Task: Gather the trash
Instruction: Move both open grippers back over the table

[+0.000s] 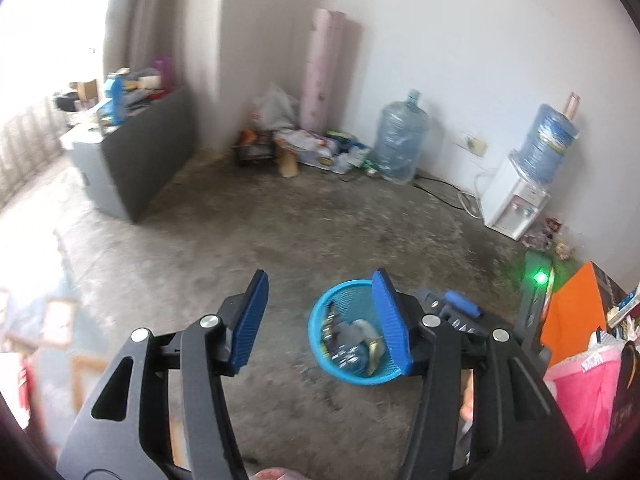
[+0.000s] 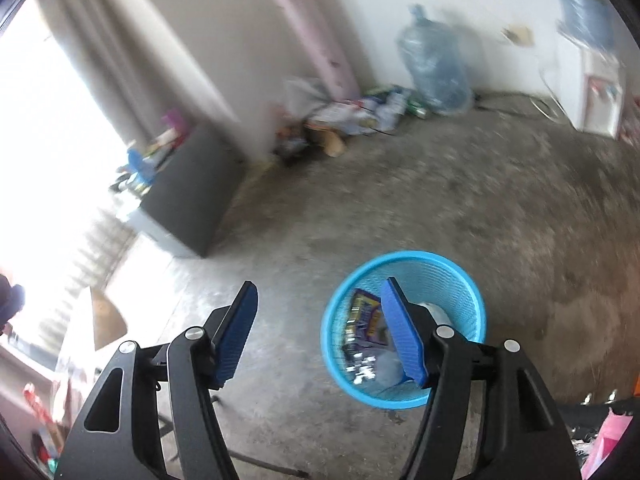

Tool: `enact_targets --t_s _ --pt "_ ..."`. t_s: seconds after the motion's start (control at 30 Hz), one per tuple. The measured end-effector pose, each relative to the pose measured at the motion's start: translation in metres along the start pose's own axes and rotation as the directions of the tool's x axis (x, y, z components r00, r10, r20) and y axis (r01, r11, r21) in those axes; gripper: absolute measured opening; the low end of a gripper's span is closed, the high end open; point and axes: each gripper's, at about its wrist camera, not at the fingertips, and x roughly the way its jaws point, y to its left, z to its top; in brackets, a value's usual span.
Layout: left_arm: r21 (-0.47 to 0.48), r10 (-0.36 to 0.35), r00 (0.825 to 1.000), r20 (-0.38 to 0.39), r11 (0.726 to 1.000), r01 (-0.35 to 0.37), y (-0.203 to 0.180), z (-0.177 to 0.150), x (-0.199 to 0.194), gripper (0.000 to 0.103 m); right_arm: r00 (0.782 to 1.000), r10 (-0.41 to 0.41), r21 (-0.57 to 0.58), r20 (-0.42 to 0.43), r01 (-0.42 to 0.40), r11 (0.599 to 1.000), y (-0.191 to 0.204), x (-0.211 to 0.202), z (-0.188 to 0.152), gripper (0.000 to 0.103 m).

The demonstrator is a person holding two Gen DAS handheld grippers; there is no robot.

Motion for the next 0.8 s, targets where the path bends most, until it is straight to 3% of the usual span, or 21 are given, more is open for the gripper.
enact_targets --t_s 0.17,0.4,0.6,0.7,0.8 --pt "-0.054 0.111 0.991 0.077 0.993 -0.107 0.038 -0.018 -0.071 0.056 0.996 0.086 -0.128 -0.007 -0.086 0.988 0.054 -0.029 -0.01 0.066" --pt "-0.132 0.248 0.954 0.17 0.965 -0.227 0.079 -0.047 -0.156 0.063 0.982 0.185 -0.295 -0.041 -0.189 0.937 0.123 -0.063 -0.031 0.071" --pt "-0.222 0.368 0.904 0.216 0.921 -0.321 0.115 -0.082 -0.222 0.07 0.949 0.297 -0.376 -0.11 -0.316 0.871 0.174 -0.089 -0.058 0.071" --pt "-0.289 0.446 0.87 0.208 0.878 -0.381 0.136 -0.105 -0.256 0.071 0.926 0.348 -0.406 -0.143 -0.376 0.833 0.197 -0.099 -0.073 0.071" --pt "-0.344 0.53 0.827 0.188 0.824 -0.45 0.153 -0.131 -0.291 0.074 0.885 0.416 -0.408 -0.208 -0.465 0.786 0.219 -0.105 -0.088 0.071"
